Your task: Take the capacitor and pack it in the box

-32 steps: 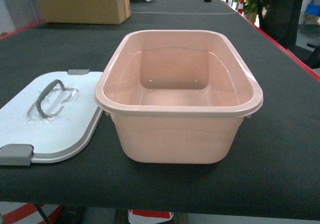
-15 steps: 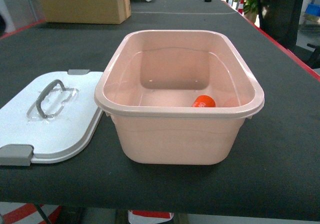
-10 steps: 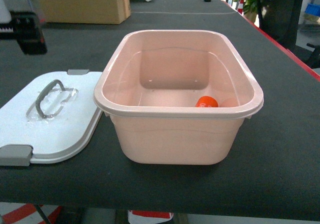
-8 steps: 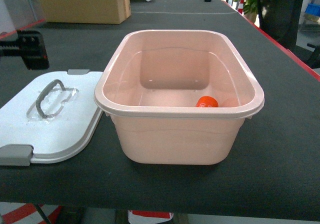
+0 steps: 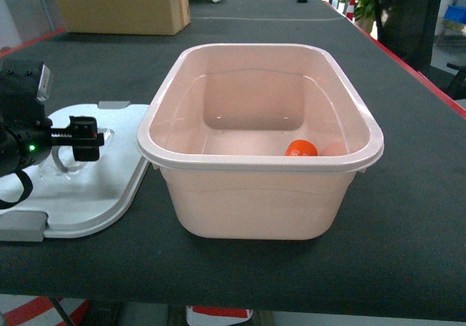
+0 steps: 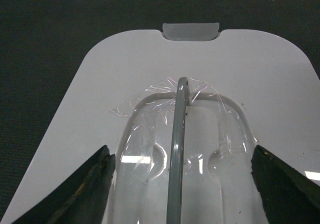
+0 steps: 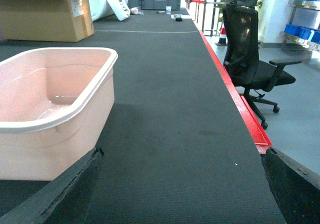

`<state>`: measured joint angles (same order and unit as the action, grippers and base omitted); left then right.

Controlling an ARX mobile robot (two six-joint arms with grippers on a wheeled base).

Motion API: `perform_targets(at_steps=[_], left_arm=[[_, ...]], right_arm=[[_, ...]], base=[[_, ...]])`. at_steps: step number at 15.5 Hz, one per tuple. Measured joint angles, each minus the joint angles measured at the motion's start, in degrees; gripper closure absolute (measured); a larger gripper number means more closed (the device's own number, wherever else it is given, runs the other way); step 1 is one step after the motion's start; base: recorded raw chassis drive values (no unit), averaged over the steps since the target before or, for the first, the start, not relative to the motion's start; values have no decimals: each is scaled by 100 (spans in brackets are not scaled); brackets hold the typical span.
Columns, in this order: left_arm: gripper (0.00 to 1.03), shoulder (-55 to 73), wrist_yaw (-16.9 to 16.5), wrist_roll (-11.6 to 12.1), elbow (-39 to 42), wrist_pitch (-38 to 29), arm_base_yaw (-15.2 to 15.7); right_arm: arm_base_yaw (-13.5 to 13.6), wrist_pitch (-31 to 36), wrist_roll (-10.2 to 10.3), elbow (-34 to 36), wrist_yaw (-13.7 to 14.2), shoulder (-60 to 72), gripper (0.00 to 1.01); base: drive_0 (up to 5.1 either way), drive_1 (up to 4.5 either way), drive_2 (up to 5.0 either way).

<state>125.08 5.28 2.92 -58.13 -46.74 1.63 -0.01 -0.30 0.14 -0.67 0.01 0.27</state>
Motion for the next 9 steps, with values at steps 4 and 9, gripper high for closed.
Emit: perform_targets(at_steps=[4, 9], left_arm=[[66, 164, -42, -7, -37, 120, 42], [101, 164, -90, 7, -103, 190, 155]], right_arm=[[0, 0, 0, 0, 0, 0, 3], [0, -2, 0, 0, 2, 0, 3]], base=[[0, 0, 0], [0, 0, 0]])
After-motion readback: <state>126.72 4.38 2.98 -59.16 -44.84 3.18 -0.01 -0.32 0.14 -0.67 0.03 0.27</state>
